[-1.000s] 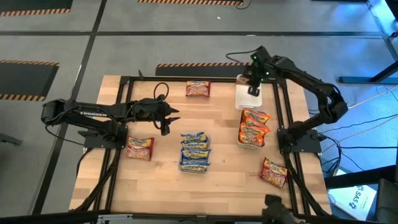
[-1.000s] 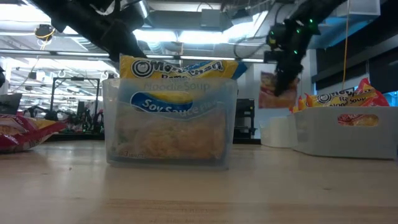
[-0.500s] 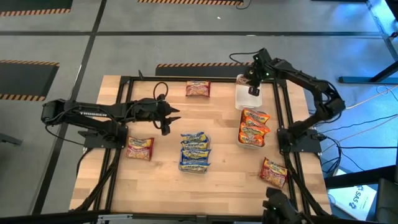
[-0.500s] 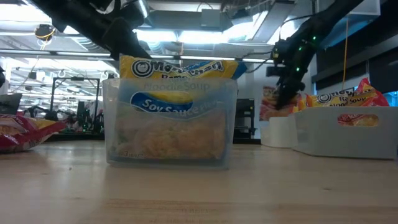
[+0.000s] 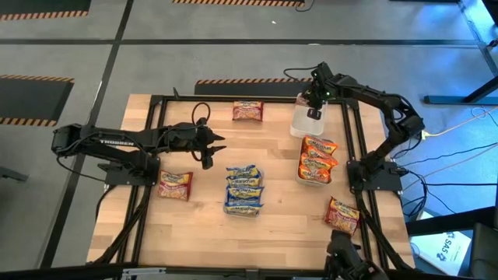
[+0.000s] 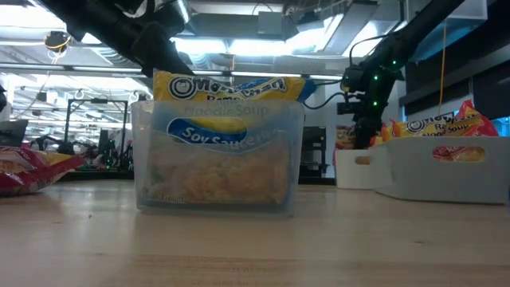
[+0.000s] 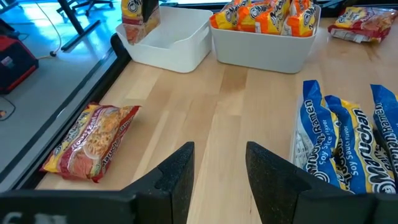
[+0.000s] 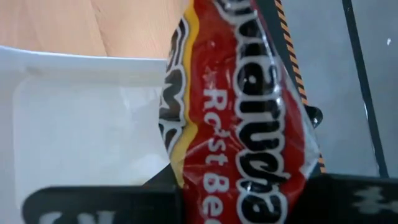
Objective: Sort Maruchan noodles
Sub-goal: Put the red noodle pack into the white bin
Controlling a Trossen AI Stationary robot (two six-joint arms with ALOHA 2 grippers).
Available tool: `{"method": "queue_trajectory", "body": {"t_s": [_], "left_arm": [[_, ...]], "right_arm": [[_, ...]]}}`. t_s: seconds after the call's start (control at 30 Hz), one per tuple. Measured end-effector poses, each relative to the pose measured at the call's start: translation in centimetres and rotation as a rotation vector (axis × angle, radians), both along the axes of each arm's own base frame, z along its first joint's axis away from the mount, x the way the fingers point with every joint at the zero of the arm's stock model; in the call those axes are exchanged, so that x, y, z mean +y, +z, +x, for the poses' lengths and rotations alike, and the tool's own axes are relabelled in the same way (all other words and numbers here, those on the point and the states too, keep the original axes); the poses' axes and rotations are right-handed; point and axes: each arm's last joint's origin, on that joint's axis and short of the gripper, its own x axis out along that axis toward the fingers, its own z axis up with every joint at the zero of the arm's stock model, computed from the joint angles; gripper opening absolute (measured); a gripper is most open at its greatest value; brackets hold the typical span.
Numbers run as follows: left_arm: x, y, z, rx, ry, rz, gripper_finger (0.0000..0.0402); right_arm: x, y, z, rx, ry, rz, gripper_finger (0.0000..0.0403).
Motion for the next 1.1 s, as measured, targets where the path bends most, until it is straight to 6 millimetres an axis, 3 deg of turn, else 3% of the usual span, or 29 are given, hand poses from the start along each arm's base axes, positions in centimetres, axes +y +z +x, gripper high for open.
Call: {"method": "queue_trajectory", "body": {"t_s": [0.23,0.37,0.77,1.1], "left_arm": [[0.0,0.0,0.0,0.000,0.000,0.001,0.0137],[0.0,0.0,0.0,0.000,0.000,0.001,0.0137],[0.0,0.0,0.0,0.001,-0.001,0.001,0.0137],[0.0,0.0,0.0,0.001,-0.008,-0.003,0.0137]], "right_arm": [[0.7,2.9,-0.2,-0.016,-0.054,-0.034,0.0074],[0.8,3.2,-0.3,-0.030,-0.083,-0.002,0.0074],[0.1,-0.8,0.1,0.055,-0.127,0.111,0.0074],[-1.0,-2.4,-0.1,0.007,-0.168,0.182,0.0075]]}}
